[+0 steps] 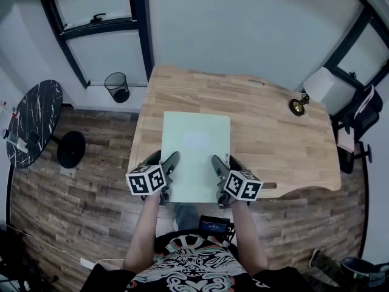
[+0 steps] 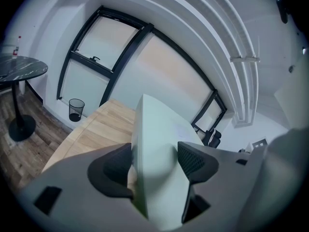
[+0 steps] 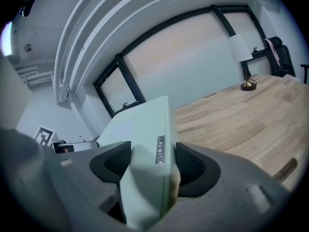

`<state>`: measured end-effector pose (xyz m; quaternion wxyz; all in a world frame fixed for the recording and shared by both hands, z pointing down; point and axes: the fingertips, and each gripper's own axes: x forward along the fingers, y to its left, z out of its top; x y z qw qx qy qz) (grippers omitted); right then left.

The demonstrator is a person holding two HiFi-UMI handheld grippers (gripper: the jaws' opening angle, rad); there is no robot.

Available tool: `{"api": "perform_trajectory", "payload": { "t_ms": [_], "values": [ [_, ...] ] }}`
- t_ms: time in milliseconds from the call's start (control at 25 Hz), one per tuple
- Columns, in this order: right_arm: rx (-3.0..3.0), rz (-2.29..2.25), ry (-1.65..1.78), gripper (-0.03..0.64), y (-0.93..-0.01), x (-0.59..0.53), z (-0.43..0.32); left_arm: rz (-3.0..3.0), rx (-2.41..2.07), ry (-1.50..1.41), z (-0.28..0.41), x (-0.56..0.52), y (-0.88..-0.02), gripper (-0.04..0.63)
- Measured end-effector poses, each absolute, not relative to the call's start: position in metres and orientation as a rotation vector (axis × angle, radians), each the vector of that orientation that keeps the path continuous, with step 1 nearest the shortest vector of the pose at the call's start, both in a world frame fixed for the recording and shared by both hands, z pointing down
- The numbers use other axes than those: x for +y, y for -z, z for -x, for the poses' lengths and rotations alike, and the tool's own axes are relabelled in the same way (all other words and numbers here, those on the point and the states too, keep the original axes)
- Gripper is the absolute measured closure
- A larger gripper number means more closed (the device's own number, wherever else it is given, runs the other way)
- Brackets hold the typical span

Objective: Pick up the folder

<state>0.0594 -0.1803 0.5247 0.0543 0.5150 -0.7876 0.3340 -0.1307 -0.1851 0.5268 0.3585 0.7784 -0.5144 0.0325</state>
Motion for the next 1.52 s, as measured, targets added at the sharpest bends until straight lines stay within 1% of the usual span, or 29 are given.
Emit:
{"api": "perform_trajectory", "payload": {
  "t_ms": [1520],
  "values": [
    [-2.394,-1.576,-1.003,0.336,-0.52,-0.162,-0.082,-2.046,-1.327,-0.088,0.107,-0.169,-0.517,0.299]
  ]
}}
